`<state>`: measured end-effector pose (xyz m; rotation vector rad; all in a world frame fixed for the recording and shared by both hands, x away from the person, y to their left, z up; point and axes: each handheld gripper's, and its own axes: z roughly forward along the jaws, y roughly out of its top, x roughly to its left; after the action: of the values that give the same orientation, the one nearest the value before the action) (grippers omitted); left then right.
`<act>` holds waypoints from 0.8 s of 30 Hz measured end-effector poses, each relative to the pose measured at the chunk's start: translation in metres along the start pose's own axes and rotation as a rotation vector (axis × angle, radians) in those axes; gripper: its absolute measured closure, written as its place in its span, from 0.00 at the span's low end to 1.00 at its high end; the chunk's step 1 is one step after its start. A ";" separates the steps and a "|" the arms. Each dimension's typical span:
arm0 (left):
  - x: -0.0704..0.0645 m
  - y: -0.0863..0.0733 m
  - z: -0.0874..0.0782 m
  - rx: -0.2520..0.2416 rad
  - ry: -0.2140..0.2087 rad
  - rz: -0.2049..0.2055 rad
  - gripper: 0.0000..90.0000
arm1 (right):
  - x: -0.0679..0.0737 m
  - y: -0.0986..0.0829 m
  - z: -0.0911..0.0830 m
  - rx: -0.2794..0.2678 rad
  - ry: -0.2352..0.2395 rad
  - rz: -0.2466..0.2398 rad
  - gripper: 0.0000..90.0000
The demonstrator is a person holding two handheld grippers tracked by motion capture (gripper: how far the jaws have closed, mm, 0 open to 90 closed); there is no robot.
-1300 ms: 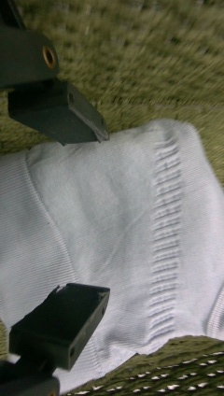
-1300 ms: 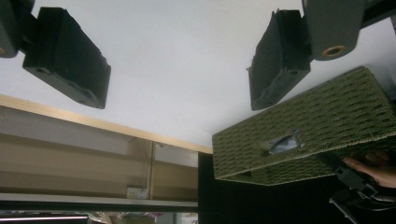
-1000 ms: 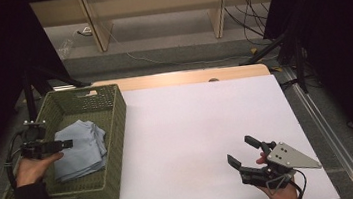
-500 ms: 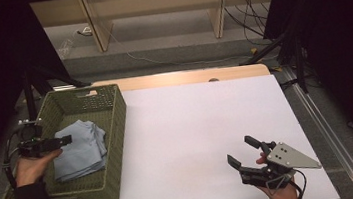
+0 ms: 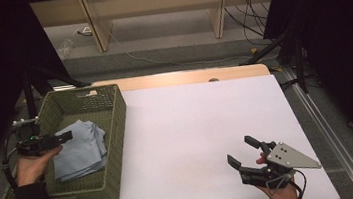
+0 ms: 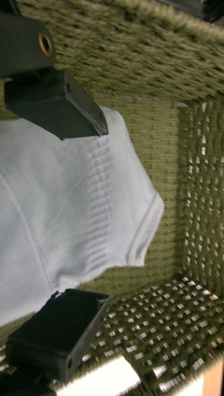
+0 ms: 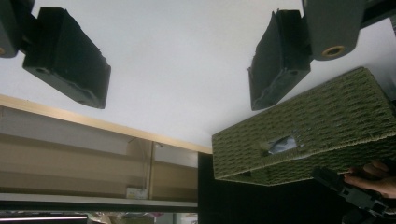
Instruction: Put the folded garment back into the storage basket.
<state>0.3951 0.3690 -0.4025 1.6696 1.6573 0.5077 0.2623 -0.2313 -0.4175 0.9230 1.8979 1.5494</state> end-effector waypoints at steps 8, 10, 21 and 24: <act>-0.005 0.003 -0.004 -0.061 -0.058 -0.016 0.18 | 0.000 0.000 0.000 0.002 0.002 0.001 0.24; -0.006 0.003 -0.005 -0.075 -0.072 -0.016 0.18 | 0.000 0.000 0.000 0.002 0.002 0.001 0.24; -0.012 0.005 -0.011 -0.133 -0.102 -0.020 0.18 | 0.000 0.000 0.000 0.000 0.001 0.000 0.24; -0.017 0.007 -0.012 -0.146 -0.124 -0.016 0.18 | 0.000 0.000 0.000 0.001 0.002 0.000 0.24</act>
<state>0.3892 0.3558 -0.3859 1.5484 1.5072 0.4952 0.2622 -0.2312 -0.4176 0.9221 1.8995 1.5501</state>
